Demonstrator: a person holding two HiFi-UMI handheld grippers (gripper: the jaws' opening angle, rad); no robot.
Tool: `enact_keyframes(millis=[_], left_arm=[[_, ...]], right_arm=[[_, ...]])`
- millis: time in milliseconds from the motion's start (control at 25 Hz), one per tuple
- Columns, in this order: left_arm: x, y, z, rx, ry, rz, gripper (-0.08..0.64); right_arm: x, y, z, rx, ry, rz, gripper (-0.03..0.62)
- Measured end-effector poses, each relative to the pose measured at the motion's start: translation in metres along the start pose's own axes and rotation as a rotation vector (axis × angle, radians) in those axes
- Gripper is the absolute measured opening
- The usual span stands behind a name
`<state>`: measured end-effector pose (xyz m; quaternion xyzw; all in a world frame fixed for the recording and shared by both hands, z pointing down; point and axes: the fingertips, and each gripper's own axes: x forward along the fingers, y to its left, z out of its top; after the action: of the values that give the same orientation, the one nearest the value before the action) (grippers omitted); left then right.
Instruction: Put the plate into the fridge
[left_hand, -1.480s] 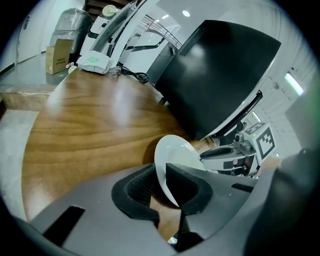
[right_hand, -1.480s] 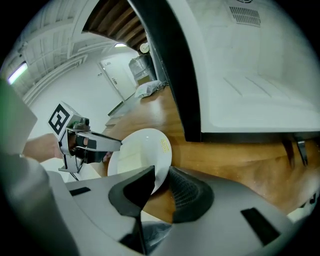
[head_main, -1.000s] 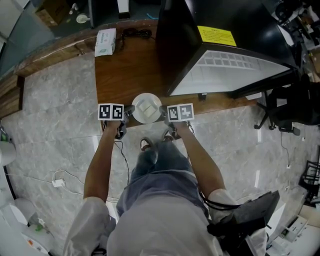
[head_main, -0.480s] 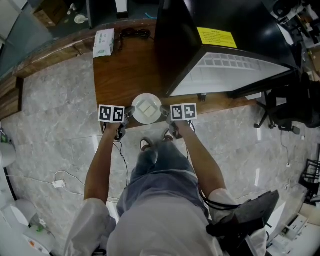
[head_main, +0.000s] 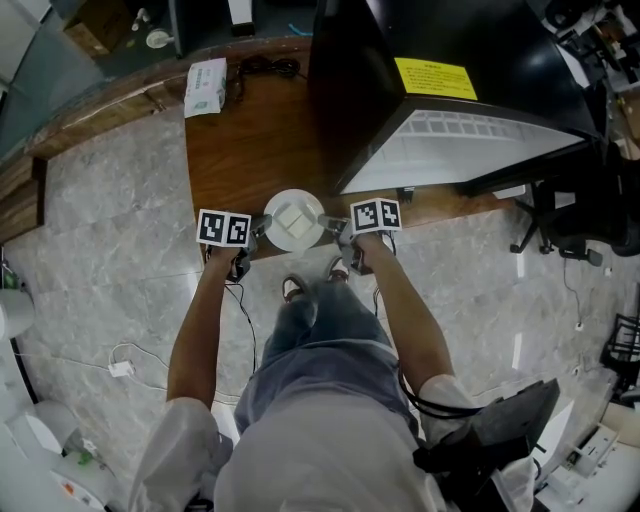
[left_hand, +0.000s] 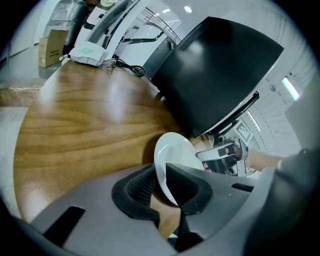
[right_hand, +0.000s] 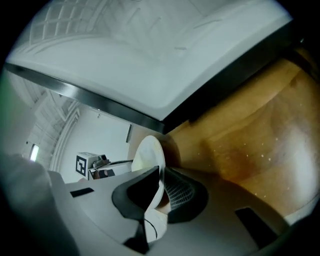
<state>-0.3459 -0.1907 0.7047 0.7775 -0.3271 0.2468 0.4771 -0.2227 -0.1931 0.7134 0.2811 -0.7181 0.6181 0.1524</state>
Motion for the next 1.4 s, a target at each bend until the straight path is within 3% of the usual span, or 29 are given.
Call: enact_keyframes(millis=[240,440,680,1000,1160,1400], left_arm=[[-0.003,0.003,0.001,-0.057,-0.038,-0.05,0.058],[-0.01,-0.004,-0.002,-0.055,-0.068,-0.049,0.058],[-0.015,-0.032,-0.001,-0.053,-0.123,-0.092,0.058],[0.001,-0.09,0.009,-0.046,-0.158,-0.154,0.058],[0.01,-0.126,0.019,-0.036,-0.179,-0.178,0.058],[0.033,-0.203,0.043,0.084,-0.289,-0.122,0.058]], right_arm=[[-0.001,0.002,-0.003,-0.004,-0.001,0.036,0.037],[-0.012,0.019,-0.004,-0.038,-0.007,0.074,0.031],[-0.042,0.026,-0.008,-0.006,-0.033,0.147,0.028],[-0.101,0.015,-0.012,0.093,-0.077,0.333,0.023],[-0.139,0.005,-0.005,0.067,-0.083,0.379,0.021],[-0.217,-0.008,0.01,0.032,-0.116,0.522,0.022]])
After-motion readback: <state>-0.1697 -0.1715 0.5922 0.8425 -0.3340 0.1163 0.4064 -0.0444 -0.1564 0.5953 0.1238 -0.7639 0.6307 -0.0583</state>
